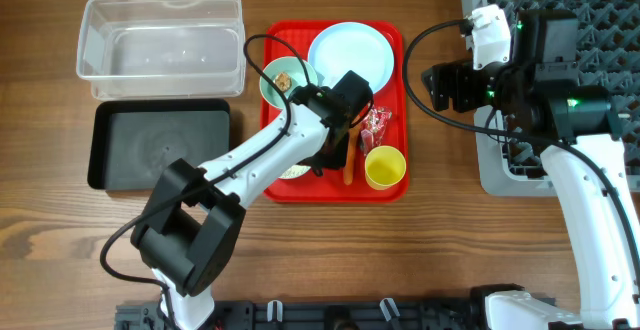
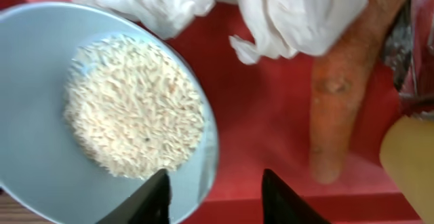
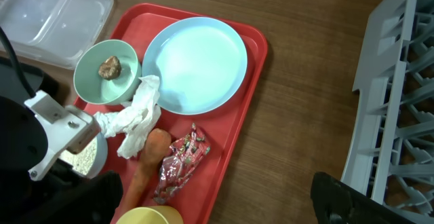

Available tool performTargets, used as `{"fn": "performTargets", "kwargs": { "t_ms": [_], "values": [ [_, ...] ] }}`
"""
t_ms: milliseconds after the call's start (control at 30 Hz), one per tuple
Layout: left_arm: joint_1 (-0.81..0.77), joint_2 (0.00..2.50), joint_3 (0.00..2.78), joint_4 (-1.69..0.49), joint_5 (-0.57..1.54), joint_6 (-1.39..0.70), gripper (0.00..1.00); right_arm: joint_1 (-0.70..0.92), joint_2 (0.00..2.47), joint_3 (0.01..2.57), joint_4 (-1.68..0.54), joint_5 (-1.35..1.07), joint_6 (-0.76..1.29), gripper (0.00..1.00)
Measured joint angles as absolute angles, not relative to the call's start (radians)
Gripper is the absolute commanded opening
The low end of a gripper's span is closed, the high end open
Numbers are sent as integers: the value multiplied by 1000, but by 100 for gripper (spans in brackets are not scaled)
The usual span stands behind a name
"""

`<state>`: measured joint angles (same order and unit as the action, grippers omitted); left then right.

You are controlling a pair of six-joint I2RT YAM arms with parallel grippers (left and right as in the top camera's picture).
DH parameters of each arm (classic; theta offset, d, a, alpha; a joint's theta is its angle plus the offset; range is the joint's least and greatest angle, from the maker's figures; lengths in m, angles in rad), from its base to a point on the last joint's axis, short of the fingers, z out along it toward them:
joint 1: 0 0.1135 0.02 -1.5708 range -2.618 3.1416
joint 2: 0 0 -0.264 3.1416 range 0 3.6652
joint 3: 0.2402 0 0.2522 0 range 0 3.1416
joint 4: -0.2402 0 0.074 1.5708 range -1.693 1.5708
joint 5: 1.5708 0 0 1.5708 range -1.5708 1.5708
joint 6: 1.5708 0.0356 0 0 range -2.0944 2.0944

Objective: Sort waste into correct bins and load items into the dishwasher rack
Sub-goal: 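Reach the left gripper to the rice-filled light-blue bowl and grasp its rim, then lift the rice bowl with the left gripper over the black tray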

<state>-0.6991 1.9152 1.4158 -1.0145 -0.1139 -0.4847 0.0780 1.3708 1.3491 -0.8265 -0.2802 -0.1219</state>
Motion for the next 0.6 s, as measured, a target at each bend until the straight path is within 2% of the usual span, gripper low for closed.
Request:
{"fn": "performTargets", "kwargs": {
  "t_ms": [200,300,433,600],
  "values": [
    [-698,1916,1384,-925,-141,-500,40,78,1371,1349,-826,-280,-122,88],
    [-698,1927,1357,-912,-145,-513,33,78,1371,1349,-826,-279,-122,87],
    [-698,1956,1347,-912,-146,-516,29,78,1371,1349,-826,-279,-122,80],
    [-698,1964,1345,-911,-147,-553,9,78,1371,1349,-826,-271,-122,79]
  ]
}}
